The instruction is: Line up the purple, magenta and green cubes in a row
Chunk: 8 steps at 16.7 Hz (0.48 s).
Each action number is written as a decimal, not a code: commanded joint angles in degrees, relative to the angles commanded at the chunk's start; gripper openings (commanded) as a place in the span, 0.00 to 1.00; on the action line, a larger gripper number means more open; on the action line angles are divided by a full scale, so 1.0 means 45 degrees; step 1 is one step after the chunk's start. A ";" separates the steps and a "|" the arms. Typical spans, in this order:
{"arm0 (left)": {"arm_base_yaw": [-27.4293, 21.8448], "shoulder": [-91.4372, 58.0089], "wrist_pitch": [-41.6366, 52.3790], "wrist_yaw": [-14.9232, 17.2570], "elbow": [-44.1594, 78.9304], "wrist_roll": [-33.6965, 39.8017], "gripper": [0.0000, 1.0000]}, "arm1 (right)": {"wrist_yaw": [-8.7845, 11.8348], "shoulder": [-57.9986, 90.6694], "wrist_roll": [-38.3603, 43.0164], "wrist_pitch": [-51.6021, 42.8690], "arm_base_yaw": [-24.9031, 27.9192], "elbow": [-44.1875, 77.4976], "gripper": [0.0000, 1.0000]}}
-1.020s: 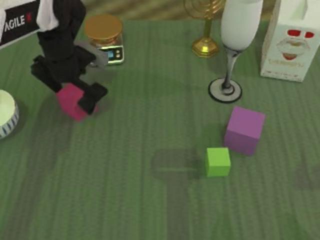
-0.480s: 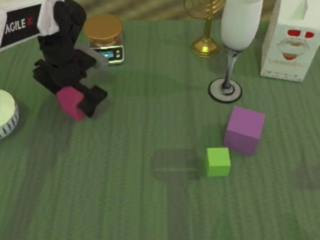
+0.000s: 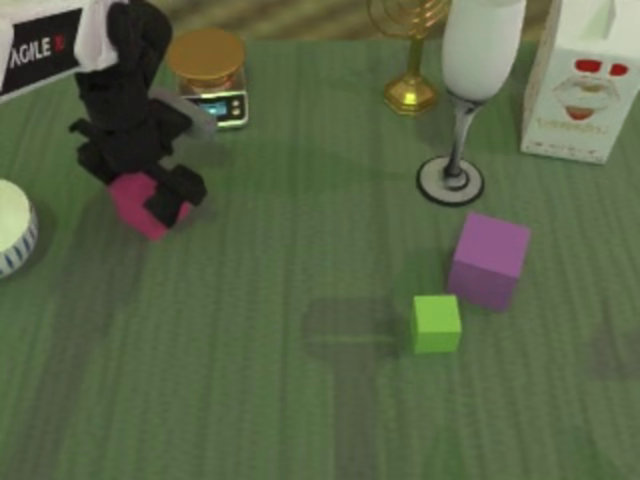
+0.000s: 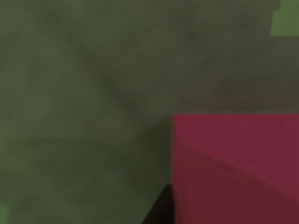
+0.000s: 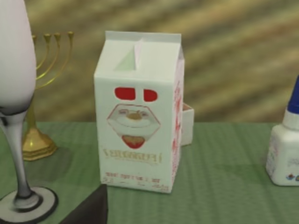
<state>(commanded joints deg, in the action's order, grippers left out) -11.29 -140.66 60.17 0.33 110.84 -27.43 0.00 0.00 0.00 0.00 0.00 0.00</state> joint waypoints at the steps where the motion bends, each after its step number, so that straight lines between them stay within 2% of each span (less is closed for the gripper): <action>1: 0.0000 0.0000 0.0000 0.0000 0.0000 0.0000 0.10 | 0.0000 0.0000 0.0000 0.0000 0.0000 0.0000 1.00; 2: 0.0000 0.0000 0.0000 0.0000 0.0000 0.0000 0.02 | 0.0000 0.0000 0.0000 0.0000 0.0000 0.0000 1.00; 3: 0.0000 0.0000 0.0000 0.0000 0.0000 0.0000 0.00 | 0.0000 0.0000 0.0000 0.0000 0.0000 0.0000 1.00; 8: 0.0000 0.0000 0.0000 0.0000 0.0000 0.0000 0.00 | 0.0000 0.0000 0.0000 0.0000 0.0000 0.0000 1.00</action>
<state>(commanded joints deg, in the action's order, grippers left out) -11.29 -140.66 60.17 0.33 110.84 -27.43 0.00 0.00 0.00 0.00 0.00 0.00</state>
